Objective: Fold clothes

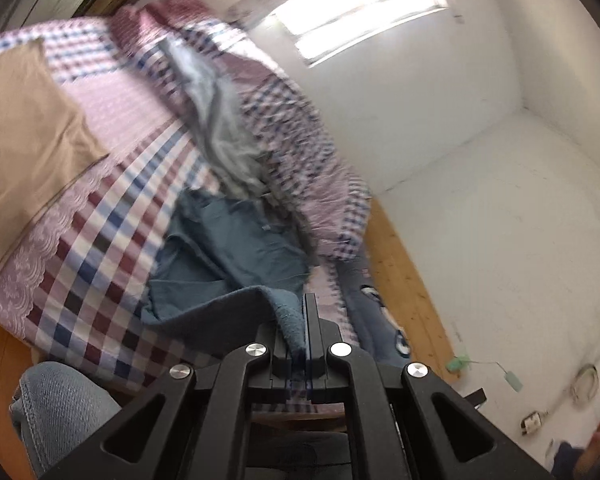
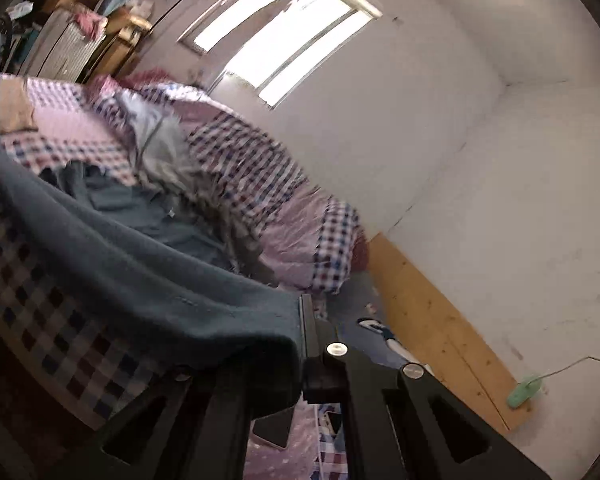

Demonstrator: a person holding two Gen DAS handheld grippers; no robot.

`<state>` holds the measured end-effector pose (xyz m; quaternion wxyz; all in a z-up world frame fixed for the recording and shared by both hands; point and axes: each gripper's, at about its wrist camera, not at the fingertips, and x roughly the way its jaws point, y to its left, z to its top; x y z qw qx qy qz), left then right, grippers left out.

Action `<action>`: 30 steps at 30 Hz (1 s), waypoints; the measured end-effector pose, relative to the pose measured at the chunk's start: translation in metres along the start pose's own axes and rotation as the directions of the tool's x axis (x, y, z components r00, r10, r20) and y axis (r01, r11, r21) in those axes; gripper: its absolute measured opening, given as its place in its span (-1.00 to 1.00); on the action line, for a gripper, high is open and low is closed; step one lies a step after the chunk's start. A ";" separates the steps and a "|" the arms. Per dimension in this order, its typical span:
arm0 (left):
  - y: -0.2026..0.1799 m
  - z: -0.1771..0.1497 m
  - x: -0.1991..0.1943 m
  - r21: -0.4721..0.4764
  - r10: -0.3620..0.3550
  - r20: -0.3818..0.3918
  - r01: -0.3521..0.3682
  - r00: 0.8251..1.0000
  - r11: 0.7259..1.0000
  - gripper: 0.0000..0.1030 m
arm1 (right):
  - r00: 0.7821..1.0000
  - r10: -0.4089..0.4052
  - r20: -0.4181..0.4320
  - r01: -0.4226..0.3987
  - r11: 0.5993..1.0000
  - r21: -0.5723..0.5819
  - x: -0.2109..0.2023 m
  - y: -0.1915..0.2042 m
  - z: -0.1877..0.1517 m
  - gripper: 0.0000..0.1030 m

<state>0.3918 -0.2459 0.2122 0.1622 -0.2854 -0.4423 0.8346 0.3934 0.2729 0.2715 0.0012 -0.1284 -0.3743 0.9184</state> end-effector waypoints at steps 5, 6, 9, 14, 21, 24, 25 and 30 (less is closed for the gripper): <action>0.028 0.016 0.048 -0.075 0.070 -0.043 -0.073 0.997 0.995 -0.96 | 0.992 0.087 -0.087 -0.088 0.996 -0.017 0.064 0.016 -0.007 -1.00; 0.035 0.020 0.060 -0.083 0.091 -0.050 -0.095 0.995 0.992 -0.96 | 0.990 0.100 -0.103 -0.103 0.994 -0.024 0.077 0.020 -0.009 -1.00; 0.057 0.033 0.098 -0.104 0.153 -0.074 -0.160 0.985 0.982 -0.96 | 0.978 0.137 -0.159 -0.146 0.988 -0.047 0.123 0.034 -0.014 -1.00; 0.101 0.051 0.164 -0.152 0.257 -0.121 -0.273 0.959 0.950 -0.96 | 0.939 0.204 -0.276 -0.234 0.969 -0.080 0.201 0.068 -0.035 -1.00; 0.140 0.063 0.223 -0.139 0.358 -0.155 -0.379 0.921 0.915 -0.92 | 0.868 0.248 -0.430 -0.332 0.934 -0.130 0.285 0.113 -0.071 -0.54; 0.144 0.066 0.223 -0.134 0.355 -0.157 -0.376 0.922 0.917 -0.41 | 0.831 0.249 -0.497 -0.359 0.923 -0.138 0.301 0.113 -0.084 0.07; 0.146 0.067 0.218 -0.137 0.351 -0.149 -0.371 0.925 0.919 -0.13 | 0.820 0.255 -0.513 -0.369 0.920 -0.134 0.302 0.109 -0.087 0.13; 0.155 0.082 0.192 -0.169 0.341 -0.073 -0.348 0.937 0.922 0.36 | 0.770 0.290 -0.568 -0.396 0.916 -0.069 0.294 0.070 -0.097 0.28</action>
